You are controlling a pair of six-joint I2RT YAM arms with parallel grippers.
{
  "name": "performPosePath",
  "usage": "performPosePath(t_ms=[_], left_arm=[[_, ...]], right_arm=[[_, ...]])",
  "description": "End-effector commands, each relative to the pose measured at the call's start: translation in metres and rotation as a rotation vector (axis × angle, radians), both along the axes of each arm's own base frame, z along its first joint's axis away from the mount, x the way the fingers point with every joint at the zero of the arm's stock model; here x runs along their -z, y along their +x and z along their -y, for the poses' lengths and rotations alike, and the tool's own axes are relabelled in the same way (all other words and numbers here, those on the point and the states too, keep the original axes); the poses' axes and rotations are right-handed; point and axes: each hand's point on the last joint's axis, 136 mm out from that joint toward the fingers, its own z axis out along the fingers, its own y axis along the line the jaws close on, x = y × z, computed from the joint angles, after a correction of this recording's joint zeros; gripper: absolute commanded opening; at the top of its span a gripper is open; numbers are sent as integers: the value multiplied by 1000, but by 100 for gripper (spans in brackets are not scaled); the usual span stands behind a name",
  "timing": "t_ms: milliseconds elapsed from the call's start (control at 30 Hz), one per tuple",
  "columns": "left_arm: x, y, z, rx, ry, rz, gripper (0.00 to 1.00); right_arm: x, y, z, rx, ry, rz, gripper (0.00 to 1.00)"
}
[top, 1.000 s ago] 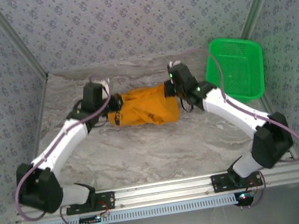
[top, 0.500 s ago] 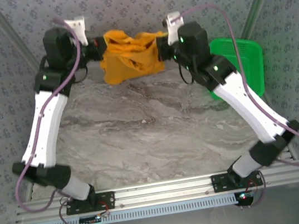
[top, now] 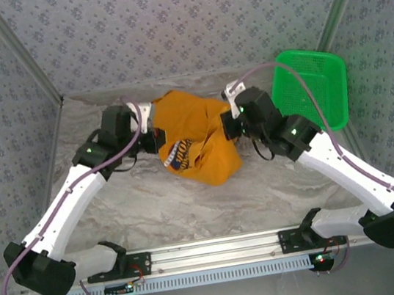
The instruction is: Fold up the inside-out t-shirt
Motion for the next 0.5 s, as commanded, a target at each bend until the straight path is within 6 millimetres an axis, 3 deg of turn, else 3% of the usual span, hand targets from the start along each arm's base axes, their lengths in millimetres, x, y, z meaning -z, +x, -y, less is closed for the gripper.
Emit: performPosePath(t_ms=[0,33,100,200,300,467], left_arm=[[-31,28,24,89,-32,92,0],[-32,31,38,150,-64,71,10],[-24,27,61,261,-139,18,42],[3,18,77,316,-221,-15,59],[45,10,75,290,-218,-88,63],[94,-2,64,224,-157,-163,66]], right_arm=[[-19,44,-7,-3,70,11,0],[-18,54,-12,-15,84,-3,0],[-15,63,-23,-46,80,-28,0],[2,61,-33,-81,54,-71,0],[19,53,-33,-90,48,-114,0],[29,31,-31,-115,55,-144,0]])
